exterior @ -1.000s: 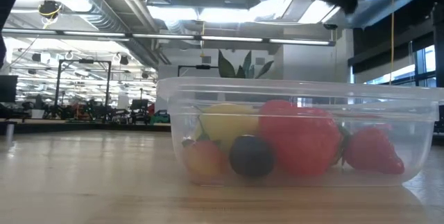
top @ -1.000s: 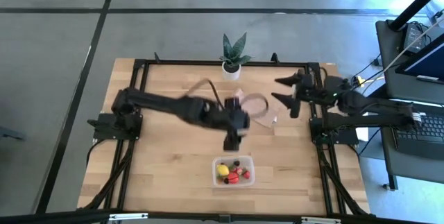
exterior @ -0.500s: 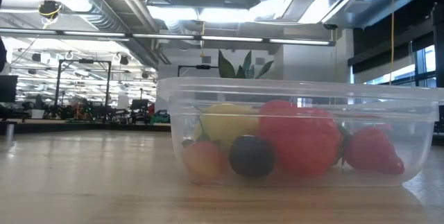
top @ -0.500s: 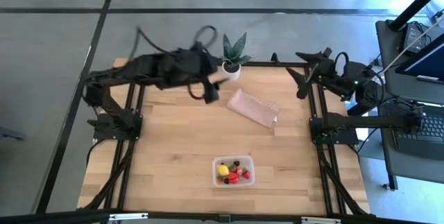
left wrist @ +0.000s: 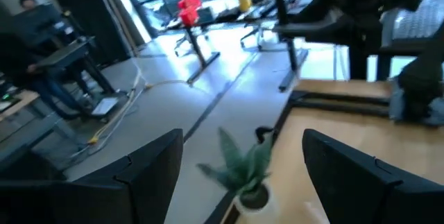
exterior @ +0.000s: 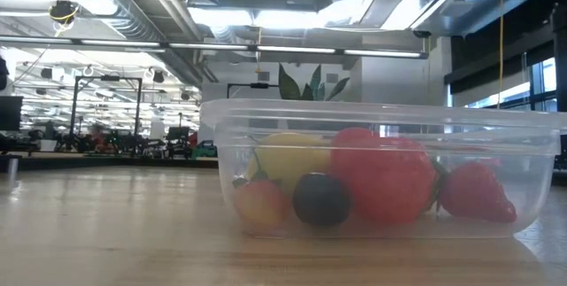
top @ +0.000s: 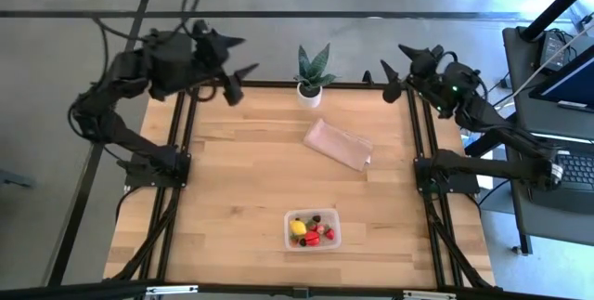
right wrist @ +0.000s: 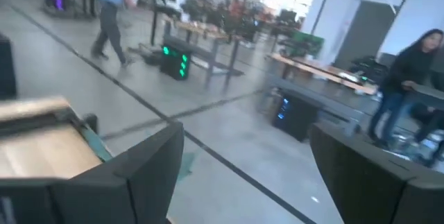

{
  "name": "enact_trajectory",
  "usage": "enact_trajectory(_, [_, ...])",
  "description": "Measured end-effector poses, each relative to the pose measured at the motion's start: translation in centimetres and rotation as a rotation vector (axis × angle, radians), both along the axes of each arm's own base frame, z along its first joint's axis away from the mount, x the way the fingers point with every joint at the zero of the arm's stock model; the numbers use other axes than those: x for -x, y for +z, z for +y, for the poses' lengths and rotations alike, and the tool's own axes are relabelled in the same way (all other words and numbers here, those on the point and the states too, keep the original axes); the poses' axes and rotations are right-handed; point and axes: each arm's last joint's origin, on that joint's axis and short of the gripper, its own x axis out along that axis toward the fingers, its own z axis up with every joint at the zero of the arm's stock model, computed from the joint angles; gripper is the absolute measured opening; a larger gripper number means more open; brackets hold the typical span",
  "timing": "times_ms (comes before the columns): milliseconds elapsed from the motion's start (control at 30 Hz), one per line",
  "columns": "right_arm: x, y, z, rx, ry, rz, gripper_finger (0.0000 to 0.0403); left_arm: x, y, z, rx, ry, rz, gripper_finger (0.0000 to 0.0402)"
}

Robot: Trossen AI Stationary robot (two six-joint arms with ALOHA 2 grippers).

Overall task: Pick and placing Produce into tupperware
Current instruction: Return to Home Position

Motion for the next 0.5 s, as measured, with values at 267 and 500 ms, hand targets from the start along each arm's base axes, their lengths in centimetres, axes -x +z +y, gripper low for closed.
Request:
enact_trajectory(267, [2.3, 0.0, -0.8, -0.022, -0.095, 0.011, 0.0312, 4.6, -1.5, 1.0, 0.029, 0.102, -0.001, 0.0289])
enact_trajectory(500, [5.4, -0.6, 0.9, -0.117, -0.144, 0.014, 0.0312, 7.8, -7.3, 0.6, 0.027, 0.123, -0.091, 0.0289])
